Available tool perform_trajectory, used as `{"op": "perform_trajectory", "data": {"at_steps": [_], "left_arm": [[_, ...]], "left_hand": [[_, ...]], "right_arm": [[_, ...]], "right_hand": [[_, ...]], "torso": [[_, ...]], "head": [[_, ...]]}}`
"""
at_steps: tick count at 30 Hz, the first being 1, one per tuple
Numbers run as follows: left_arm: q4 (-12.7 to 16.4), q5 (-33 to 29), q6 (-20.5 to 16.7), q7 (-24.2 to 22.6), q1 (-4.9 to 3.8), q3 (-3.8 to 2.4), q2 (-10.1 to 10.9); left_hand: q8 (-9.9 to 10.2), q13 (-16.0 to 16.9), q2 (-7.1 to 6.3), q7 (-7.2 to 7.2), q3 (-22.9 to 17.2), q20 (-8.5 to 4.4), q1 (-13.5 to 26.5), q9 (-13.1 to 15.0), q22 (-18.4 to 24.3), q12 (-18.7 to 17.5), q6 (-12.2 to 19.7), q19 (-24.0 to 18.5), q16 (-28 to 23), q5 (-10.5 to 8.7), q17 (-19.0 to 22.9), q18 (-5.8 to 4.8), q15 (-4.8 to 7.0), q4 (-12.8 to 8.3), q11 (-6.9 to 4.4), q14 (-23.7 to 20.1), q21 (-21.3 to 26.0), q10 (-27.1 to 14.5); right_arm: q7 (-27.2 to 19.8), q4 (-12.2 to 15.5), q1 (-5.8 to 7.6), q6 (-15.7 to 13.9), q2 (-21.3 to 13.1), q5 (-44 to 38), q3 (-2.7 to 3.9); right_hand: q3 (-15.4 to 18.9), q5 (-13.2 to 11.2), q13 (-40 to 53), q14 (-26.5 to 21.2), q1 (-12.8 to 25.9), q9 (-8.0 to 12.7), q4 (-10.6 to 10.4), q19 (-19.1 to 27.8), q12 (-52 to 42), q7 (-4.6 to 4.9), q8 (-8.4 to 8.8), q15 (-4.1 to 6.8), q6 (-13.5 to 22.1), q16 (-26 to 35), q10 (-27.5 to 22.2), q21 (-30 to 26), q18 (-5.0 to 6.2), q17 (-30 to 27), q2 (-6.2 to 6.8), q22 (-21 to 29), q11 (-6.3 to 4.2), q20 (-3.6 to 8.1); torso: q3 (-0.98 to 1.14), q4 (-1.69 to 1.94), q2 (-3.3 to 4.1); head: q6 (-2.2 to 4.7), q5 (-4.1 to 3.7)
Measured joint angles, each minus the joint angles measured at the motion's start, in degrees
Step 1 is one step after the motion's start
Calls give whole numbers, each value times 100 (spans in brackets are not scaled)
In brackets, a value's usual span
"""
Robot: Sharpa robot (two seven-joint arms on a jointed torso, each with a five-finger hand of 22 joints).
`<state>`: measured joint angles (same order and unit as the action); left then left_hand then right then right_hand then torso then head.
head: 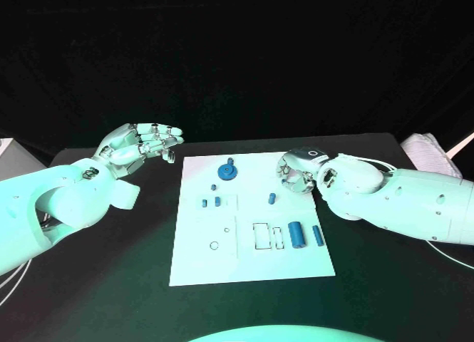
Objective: Assemble the parts on the task board
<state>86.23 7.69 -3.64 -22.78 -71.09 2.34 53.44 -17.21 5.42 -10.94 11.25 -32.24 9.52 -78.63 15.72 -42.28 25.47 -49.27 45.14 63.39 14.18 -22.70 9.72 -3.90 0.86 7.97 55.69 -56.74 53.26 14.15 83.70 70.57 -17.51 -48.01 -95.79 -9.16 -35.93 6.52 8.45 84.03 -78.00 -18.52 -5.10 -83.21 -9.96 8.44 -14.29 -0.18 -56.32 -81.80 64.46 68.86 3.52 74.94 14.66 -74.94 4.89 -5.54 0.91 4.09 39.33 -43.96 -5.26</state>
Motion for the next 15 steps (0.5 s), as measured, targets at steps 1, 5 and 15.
{"op": "perform_trajectory", "data": {"at_steps": [1, 5, 15], "left_arm": [[0, -1, 2, 0, 0, 0, 3], [1, -6, 7, 3, 0, 0, 16], [1, -11, 20, 18, 1, -1, 28]], "left_hand": [[0, 0, 0, 0, 0, 0, 0, -2, 10, 0, 0, 0, 0, 0, 10, 0, 0, 1, 0, 0, 21, 0], [0, 0, 0, 20, -1, 0, 0, -9, 22, 0, 21, 0, -23, 0, 16, 0, 0, 1, 0, 0, 26, 0], [0, -6, 0, 20, -1, 0, 0, -9, 22, 0, 21, 0, -23, 0, 16, 0, 0, 1, 22, 0, 26, -22]], "right_arm": [[-3, -15, -8, -2, 8, 5, 0], [-12, -71, -30, -8, 44, 23, 1], [-28, -157, -46, -28, 110, 57, 10]], "right_hand": [[-41, 0, -14, 0, 26, -8, 5, 0, 17, -13, 0, 0, -28, 0, 42, 0, 0, 0, -26, 0, -3, 0], [-62, -22, -35, 0, 26, -13, 12, 0, 18, 3, 0, 0, -51, 0, 66, 0, 0, 0, -26, 1, -7, 0], [-109, -22, -68, 0, 26, -32, 59, 0, 45, 5, 0, 0, -91, 0, 154, 0, 0, -1, -26, 1, -4, 0]], "torso": [[0, 1, 1], [3, -2, 4], [4, -10, 2]], "head": [[-1, 5], [-14, 14], [-34, 18]]}}
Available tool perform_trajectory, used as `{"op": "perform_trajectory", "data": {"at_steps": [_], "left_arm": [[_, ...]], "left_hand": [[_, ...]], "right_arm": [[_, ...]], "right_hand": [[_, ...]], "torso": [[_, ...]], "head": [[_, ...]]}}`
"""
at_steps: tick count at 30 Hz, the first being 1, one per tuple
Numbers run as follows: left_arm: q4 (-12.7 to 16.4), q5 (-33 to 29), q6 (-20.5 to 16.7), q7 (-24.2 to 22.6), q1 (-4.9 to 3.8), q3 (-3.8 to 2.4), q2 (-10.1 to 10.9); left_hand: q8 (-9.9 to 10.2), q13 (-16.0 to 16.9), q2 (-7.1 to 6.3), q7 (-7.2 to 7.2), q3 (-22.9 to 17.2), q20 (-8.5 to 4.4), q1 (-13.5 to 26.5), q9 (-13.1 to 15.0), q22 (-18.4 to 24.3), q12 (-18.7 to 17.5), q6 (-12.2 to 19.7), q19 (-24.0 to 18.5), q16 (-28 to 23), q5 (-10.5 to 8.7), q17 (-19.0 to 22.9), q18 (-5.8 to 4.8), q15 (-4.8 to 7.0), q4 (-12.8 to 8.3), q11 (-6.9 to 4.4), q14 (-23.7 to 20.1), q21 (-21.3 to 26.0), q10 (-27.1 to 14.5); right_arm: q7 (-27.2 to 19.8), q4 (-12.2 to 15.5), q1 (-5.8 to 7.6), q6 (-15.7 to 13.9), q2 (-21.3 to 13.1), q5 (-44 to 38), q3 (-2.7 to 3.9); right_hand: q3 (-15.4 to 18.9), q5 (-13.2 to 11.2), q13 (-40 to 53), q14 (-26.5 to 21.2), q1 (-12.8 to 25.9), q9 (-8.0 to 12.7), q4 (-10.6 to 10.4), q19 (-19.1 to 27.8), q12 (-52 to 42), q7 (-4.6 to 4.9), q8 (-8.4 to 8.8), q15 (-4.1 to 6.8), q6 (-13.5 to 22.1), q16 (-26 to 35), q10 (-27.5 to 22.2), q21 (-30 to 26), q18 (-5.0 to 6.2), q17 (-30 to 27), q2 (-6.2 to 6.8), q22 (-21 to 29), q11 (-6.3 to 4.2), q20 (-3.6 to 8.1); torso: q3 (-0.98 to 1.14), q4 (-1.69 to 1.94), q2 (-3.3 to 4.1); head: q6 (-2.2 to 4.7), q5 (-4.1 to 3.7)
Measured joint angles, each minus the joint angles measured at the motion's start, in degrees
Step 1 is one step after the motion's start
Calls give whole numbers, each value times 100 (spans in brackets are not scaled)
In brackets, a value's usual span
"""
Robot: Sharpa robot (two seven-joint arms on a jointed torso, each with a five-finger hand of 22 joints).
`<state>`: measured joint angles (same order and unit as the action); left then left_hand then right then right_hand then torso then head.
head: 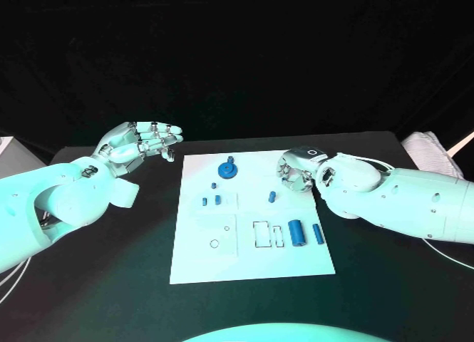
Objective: Assemble the parts on the task board
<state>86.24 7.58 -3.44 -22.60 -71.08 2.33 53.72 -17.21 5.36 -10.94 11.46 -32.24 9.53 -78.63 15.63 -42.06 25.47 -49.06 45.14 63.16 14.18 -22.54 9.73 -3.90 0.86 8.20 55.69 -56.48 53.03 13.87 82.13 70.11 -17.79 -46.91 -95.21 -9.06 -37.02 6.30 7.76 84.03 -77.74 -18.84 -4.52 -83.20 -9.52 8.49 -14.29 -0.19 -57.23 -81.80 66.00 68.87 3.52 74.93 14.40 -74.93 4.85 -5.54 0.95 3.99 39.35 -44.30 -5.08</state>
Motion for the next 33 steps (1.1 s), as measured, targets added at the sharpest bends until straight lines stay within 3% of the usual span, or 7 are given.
{"op": "perform_trajectory", "data": {"at_steps": [5, 9, 15, 33], "left_arm": [[-3, -2, 5, 4, 0, 0, 5], [-3, -3, 8, 7, 0, 0, 11], [-2, -4, 12, 15, 0, 0, 22], [2, -6, 22, 27, 0, 0, 50]], "left_hand": [[0, 0, 0, 0, 16, 0, 0, 0, 8, 0, 0, 0, 0, 0, 8, 0, 0, 16, 0, 0, 0, 0], [0, 0, 0, 0, 16, 0, 0, -2, 8, 0, 0, 0, 0, 0, 8, 0, 0, 16, 0, 0, 5, 0], [0, 0, 0, 0, 16, 0, 0, -6, 8, 0, 0, 0, 0, 0, 8, 0, 0, 16, 0, 0, 24, 0], [0, -5, 0, 0, 32, 0, 0, -5, 15, 0, 0, 0, 0, 0, 13, 0, 0, 0, -21, 0, 23, -20]], "right_arm": [[0, -24, -5, -6, 26, 1, 4], [11, -29, -12, -14, 41, -3, 8], [49, 0, -26, -8, 56, -60, 12], [321, 169, -91, -252, 17, -342, -14]], "right_hand": [[-49, 0, -23, 0, -17, -32, 49, 0, 45, -38, 0, 0, -79, 0, 116, 0, 0, 0, -17, 1, -30, 0], [-79, -13, -45, 0, -54, -90, 144, -43, 84, -80, -99, 42, -252, 0, 314, 144, 0, -1, -87, 1, -65, 43], [-238, -57, -43, -13, -191, -184, 525, -82, 112, -125, -167, 116, -453, 0, 460, 342, 0, -1, -219, 1, 54, 82], [-277, -19, -44, 1, -231, -230, 596, -81, 117, -155, -193, 142, -523, 0, 514, 468, 0, -2, -241, 2, 110, 124]], "torso": [[1, 1, -2], [0, 1, -2], [-4, 1, -3], [-7, 2, -11]], "head": [[-3, -6], [-19, -7], [-42, -20], [-50, -49]]}}
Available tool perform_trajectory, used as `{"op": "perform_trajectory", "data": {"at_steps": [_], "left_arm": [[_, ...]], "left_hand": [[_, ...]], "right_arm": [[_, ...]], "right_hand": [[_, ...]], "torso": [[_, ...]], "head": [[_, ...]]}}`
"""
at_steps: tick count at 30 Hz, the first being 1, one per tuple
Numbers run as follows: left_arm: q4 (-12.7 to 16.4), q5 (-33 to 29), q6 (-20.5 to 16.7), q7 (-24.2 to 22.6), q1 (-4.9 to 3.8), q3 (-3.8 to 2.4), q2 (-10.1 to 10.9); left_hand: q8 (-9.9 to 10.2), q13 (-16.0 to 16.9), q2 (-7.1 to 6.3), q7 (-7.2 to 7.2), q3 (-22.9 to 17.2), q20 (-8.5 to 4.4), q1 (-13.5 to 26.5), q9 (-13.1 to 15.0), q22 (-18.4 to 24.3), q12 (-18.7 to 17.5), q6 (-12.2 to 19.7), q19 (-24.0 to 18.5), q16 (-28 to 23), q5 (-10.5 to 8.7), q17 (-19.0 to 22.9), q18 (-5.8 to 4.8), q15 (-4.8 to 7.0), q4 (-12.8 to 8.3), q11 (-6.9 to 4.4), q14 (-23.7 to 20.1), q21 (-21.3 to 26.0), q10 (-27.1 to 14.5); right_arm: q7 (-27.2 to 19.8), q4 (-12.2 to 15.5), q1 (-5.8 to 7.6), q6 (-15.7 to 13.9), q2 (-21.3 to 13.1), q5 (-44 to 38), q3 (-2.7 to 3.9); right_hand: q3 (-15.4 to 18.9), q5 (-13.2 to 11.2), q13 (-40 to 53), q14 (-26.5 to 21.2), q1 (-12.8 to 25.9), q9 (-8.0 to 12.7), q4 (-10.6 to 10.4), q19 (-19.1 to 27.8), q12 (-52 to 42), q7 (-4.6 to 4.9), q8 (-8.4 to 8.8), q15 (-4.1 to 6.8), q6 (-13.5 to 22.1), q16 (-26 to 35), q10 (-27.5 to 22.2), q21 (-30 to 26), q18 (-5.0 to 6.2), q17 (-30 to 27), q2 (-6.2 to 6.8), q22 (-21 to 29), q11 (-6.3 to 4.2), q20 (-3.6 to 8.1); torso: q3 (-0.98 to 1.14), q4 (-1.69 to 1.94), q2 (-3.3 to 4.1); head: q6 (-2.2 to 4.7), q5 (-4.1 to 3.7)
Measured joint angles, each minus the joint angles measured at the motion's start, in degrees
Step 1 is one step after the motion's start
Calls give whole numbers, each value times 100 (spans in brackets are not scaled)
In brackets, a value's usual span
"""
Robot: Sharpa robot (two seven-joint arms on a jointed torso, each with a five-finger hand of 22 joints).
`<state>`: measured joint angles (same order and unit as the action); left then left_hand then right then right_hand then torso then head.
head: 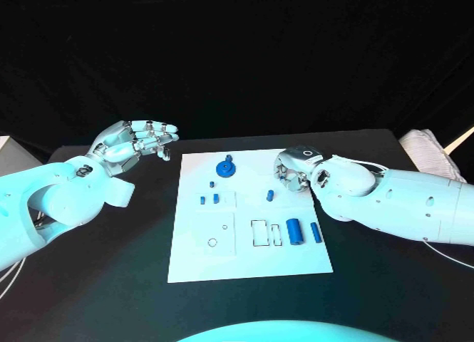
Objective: Assemble the parts on the task board
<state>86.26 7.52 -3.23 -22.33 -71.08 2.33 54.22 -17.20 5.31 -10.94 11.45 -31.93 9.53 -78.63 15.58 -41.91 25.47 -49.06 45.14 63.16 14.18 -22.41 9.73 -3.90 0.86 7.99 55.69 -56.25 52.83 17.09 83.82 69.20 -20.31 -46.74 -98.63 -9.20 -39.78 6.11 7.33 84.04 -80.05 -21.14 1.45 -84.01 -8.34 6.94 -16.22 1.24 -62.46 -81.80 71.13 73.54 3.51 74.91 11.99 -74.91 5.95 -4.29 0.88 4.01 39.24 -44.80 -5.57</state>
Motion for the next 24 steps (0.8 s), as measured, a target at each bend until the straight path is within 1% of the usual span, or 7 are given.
{"op": "perform_trajectory", "data": {"at_steps": [3, 5, 8, 10, 16, 20, 24], "left_arm": [[-2, 0, 0, 1, 0, 0, 1], [-6, 0, 1, 2, 0, 0, 1], [-13, 0, 1, 4, 0, 0, 0], [-18, -1, 1, 4, 0, 0, -2], [-20, -4, 1, 5, 0, 0, -4], [-16, -6, 1, 5, 0, 0, -11], [-18, -11, 2, 4, 0, 0, -23]], "left_hand": [[0, 0, 0, 0, 0, 0, 0, 0, 0, 0, 0, 0, 0, 0, 0, 0, 0, 0, 0, 0, 0, 0], [0, 0, 0, 0, 0, 0, 0, 0, 0, 0, 0, 0, 0, 0, 0, 0, 0, 0, 0, 0, 0, 0], [0, 0, 0, 0, 0, 0, 0, 0, 6, 0, 0, 0, 0, 0, 0, 0, 0, 0, 0, 0, 0, 0], [0, 0, 0, 0, 0, 0, 0, 0, 6, 0, 0, 0, 0, 0, 0, 0, 0, 0, 0, 0, 0, 0], [0, -7, 30, 0, 16, 0, 30, 0, 19, 0, 0, 0, -23, 0, 10, 0, 0, 17, 21, 0, 21, -22], [0, -7, 30, 0, 16, 0, 30, 1, 19, 0, 0, 0, -23, 0, 10, 0, 0, 17, 21, 0, 21, -21], [0, -7, 30, 0, 16, 0, 30, 1, 25, 0, 0, 0, -22, 0, 10, 0, 0, 17, 21, 0, 21, -21]], "right_arm": [[13, 72, -3, -89, -43, -3, 4], [15, 122, 4, -144, -72, -3, 14], [15, 219, 37, -232, -128, 0, 37], [15, 296, 73, -292, -180, 14, 53], [2, 546, 208, -452, -350, 80, 73], [-9, 809, 271, -548, -478, 149, 79], [-43, 1123, 282, -635, -509, 254, 83]], "right_hand": [[-70, -4, 0, 0, 0, -5, 72, 0, 3, 1, 0, 0, -38, 0, 0, 25, 0, 0, 0, 0, 0, 0], [-72, -5, 0, 0, -9, -5, 86, 0, 5, 1, 0, 0, -39, 0, 0, 25, 0, 0, 9, 0, 0, 0], [-79, -5, 0, -1, -16, -5, 93, 0, 24, 1, 1, 1, -39, 0, 0, 25, 0, 0, 16, 0, 0, 0], [-79, -16, 0, -20, -16, -6, 93, 0, 28, 1, 1, 20, -39, 0, 0, 25, 0, -1, 16, 0, 0, 0], [-79, -20, 0, -21, -16, -5, 94, 0, 45, 1, 1, 20, -39, 0, 0, 68, 0, -1, 16, -4, -1, 0], [-79, 0, 0, -21, -16, -5, 94, 0, 42, 1, 1, 20, -39, 0, -1, 68, 0, -1, 16, -4, -1, 0], [-78, 0, 0, -21, -16, -9, 93, 0, 38, 1, 1, 20, -39, 0, -1, 68, 0, -1, 16, -4, -1, 0]], "torso": [[-1, 0, -1], [-4, -1, -1], [-4, -2, -3], [-4, -2, -5], [-5, -2, -5], [-8, 5, -2], [-4, 5, -4]], "head": [[4, -4], [8, -4], [12, -3], [14, -1], [16, -15], [15, -10], [-2, 24]]}}
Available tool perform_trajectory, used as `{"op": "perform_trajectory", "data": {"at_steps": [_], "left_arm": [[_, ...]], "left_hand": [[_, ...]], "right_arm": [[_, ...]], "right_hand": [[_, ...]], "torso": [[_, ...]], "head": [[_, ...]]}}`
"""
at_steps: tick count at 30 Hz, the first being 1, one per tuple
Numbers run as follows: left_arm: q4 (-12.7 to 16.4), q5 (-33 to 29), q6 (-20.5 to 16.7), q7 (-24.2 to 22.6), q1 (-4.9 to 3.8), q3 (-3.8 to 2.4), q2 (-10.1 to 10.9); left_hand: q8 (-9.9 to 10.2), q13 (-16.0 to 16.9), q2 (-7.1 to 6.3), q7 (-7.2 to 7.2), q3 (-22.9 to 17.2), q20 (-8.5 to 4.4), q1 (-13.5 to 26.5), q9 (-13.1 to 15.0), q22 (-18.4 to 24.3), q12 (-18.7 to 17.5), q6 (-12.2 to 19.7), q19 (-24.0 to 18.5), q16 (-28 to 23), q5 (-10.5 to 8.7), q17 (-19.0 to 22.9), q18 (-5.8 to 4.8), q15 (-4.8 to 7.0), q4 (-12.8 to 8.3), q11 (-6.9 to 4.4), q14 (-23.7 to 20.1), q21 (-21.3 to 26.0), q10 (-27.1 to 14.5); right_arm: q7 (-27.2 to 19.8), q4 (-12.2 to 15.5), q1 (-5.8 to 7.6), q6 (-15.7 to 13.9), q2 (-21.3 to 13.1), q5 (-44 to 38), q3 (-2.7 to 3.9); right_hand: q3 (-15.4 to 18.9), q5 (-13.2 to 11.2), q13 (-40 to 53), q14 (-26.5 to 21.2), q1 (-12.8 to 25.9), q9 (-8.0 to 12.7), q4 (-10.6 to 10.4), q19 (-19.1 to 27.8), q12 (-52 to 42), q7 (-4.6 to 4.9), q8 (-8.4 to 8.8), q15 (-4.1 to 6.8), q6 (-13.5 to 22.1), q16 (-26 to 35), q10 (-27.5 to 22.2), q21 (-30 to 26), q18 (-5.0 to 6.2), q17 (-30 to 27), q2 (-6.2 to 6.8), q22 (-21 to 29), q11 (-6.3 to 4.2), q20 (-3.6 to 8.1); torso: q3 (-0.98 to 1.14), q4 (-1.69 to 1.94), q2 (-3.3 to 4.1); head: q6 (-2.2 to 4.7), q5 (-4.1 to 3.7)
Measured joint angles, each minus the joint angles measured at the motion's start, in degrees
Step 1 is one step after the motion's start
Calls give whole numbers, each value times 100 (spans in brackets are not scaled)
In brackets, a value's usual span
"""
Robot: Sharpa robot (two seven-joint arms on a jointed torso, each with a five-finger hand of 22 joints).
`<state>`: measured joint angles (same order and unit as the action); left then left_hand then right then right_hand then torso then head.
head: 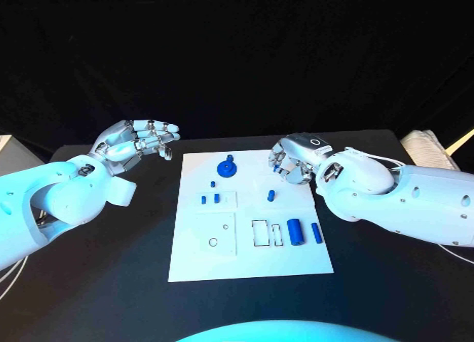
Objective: Assemble the parts on the task board
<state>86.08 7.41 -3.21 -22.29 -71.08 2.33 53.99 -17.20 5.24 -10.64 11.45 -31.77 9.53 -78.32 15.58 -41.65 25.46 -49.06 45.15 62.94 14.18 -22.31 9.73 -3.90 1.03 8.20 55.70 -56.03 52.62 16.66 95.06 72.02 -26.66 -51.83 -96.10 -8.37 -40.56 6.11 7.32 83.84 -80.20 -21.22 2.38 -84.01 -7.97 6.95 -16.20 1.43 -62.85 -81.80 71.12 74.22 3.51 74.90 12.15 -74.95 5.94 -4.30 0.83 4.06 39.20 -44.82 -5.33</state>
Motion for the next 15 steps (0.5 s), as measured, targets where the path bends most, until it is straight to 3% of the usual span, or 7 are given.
{"op": "perform_trajectory", "data": {"at_steps": [3, 8, 15], "left_arm": [[-4, -6, 0, -2, 0, 0, -18], [3, -22, -1, -11, 0, 0, -70], [24, -60, -31, -28, 3, 1, -124]], "left_hand": [[0, 0, 0, 0, 0, 0, 0, 0, 0, 0, 0, 0, 0, 0, 0, 0, 0, 0, 0, 0, 0, 0], [0, 0, 0, 0, 0, 0, 0, 0, 0, 0, 0, 0, 0, 0, 0, 0, 0, 0, 0, 0, 23, 0], [0, 1, 0, 0, 16, 22, 0, 0, 8, 0, 0, 22, 0, 0, 5, -1, 0, 16, 0, 0, 23, 0]], "right_arm": [[-32, 171, -32, -43, 37, 64, 3], [-100, 466, -195, -108, 207, 134, -8], [-176, 569, -449, -150, 520, 142, -35]], "right_hand": [[-1, 0, 0, 0, 0, -1, 1, 0, -1, 0, 0, 0, 0, 0, 0, 0, 0, 0, 0, 0, 0, 0], [-23, 0, 0, 0, 0, -1, 23, 0, -1, 0, 0, 0, 0, 0, 0, 0, 0, 0, 0, 1, 0, 0], [-23, -1, 0, 0, 0, -1, 24, 0, 0, 0, 1, 0, 0, 0, -1, 0, 0, 0, 0, 1, -1, 0]], "torso": [[3, -3, -1], [3, -10, -8], [-3, -10, -15]], "head": [[-8, 30], [-25, 116], [-44, 220]]}}
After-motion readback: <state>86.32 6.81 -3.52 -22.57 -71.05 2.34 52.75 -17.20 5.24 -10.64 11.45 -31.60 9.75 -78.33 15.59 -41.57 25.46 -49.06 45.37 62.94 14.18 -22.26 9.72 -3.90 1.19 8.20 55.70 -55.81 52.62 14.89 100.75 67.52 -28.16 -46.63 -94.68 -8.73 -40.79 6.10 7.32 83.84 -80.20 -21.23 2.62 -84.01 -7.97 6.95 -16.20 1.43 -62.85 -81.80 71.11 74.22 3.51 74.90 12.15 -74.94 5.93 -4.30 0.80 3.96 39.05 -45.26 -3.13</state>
